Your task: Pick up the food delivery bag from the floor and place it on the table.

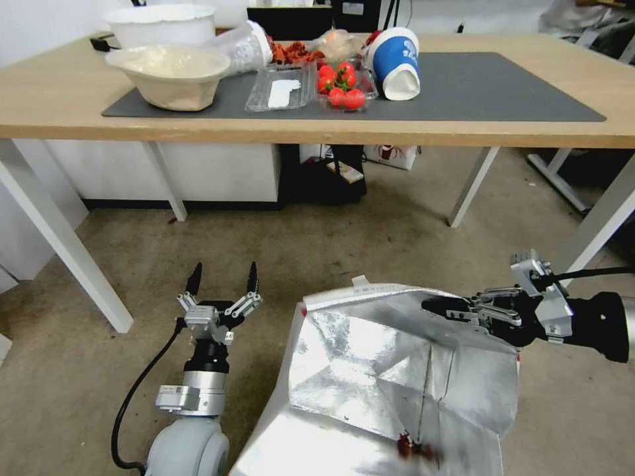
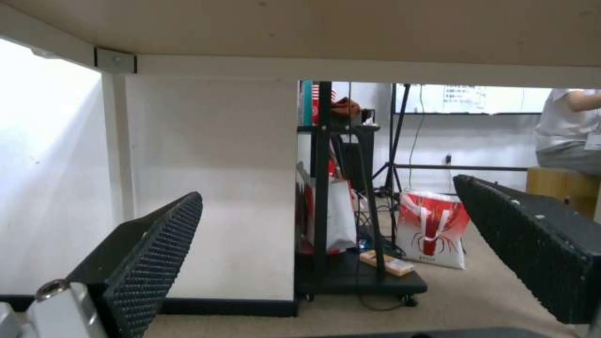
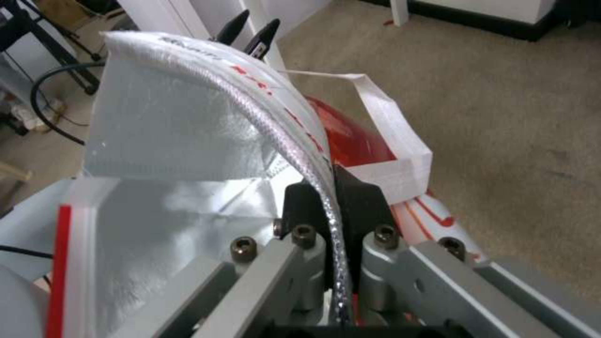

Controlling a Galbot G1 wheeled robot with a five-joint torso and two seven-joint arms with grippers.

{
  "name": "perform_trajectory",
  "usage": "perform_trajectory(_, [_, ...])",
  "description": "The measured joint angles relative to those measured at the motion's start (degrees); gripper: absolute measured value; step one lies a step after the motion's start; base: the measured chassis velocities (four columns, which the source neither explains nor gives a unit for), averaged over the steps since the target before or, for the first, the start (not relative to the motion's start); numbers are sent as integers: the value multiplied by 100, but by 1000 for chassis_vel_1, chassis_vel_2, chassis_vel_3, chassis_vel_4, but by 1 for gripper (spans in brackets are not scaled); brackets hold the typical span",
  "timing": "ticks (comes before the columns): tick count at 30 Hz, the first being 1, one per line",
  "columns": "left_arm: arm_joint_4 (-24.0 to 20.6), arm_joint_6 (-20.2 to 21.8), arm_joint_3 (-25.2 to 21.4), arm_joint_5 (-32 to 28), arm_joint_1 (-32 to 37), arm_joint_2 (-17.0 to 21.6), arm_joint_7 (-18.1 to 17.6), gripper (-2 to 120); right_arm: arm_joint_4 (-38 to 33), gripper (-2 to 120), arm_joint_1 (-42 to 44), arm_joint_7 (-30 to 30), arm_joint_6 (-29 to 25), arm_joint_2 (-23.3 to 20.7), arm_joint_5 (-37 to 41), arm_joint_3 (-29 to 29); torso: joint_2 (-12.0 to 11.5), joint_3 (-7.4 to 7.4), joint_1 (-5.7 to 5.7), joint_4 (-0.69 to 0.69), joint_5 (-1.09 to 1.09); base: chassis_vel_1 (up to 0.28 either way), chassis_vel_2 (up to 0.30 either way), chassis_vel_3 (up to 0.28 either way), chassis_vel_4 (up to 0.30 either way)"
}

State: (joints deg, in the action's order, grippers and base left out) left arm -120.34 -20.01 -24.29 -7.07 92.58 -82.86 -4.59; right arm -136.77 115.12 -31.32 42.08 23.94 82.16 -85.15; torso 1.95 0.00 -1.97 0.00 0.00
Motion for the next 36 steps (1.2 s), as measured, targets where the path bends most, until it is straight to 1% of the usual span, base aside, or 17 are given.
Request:
perform_trajectory(2, [0, -89, 6, -89, 17, -21, 43, 100, 17, 0, -11, -23, 0, 18, -12, -11, 0, 0, 0, 0, 0, 0, 0, 0, 0])
perform_trajectory(3, [5, -220, 53, -223, 55, -26, 34, 100, 21, 0, -16, -41, 0, 40, -52, -11, 0, 0, 0, 0, 0, 0, 0, 0, 0])
perform_trajectory(6, [8, -273, 94, -343, 96, -25, 3, 100, 21, 0, -23, -63, 0, 61, -121, 9, 0, 0, 1, 0, 0, 0, 0, 0, 0])
perform_trajectory(12, [69, -360, 85, -23, 172, 40, -37, 100, 20, 0, -65, -110, -4, 95, -304, 121, 0, 0, 0, 0, 0, 0, 0, 0, 0])
perform_trajectory(13, [89, -395, 69, 131, 199, 50, -142, 100, 18, 0, -77, -116, -5, 104, -351, 145, 0, 0, 0, 0, 0, 0, 0, 0, 0])
perform_trajectory(14, [90, -398, 83, 162, 235, 67, -307, 100, 12, 0, -87, -121, -7, 115, -397, 166, 0, 0, 0, 0, 0, 0, 0, 0, 0])
perform_trajectory(15, [91, -404, 105, 136, 255, 76, -391, 100, 6, 0, -91, -123, -8, 118, -417, 171, 0, 0, 0, 0, 0, 0, 0, 0, 0])
perform_trajectory(19, [163, -522, 108, 88, 266, 79, -440, 100, -2, 0, -100, -124, -10, 105, -427, 164, 0, 0, 0, 0, 0, 0, 0, 0, 0])
perform_trajectory(24, [174, -586, 116, 49, 292, 104, -433, 100, -7, 0, -98, -124, -12, 77, -406, 109, 0, 0, 0, 0, 0, 0, 0, 0, 0])
perform_trajectory(28, [174, -669, 94, -52, 287, 137, -311, 100, -20, 0, -86, -124, -13, 71, -399, 56, 0, 0, 0, -1, 0, 0, 0, 0, 0])
perform_trajectory(30, [174, -729, 60, -156, 287, 179, -177, 100, -38, 0, -80, -129, -14, 74, -416, 47, 0, 0, 0, 0, 0, 0, 0, 0, 0])
perform_trajectory(33, [169, -767, 52, -220, 302, 220, -136, 100, -58, 0, -76, -155, -15, 83, -477, 47, 0, 0, 0, 0, 0, 0, 0, 0, 0])
perform_trajectory(36, [172, -898, 69, -368, 305, 269, -96, 100, -97, 0, -73, -184, -16, 119, -558, 67, 5, 2, 0, 0, 0, 0, 0, 0, 0])
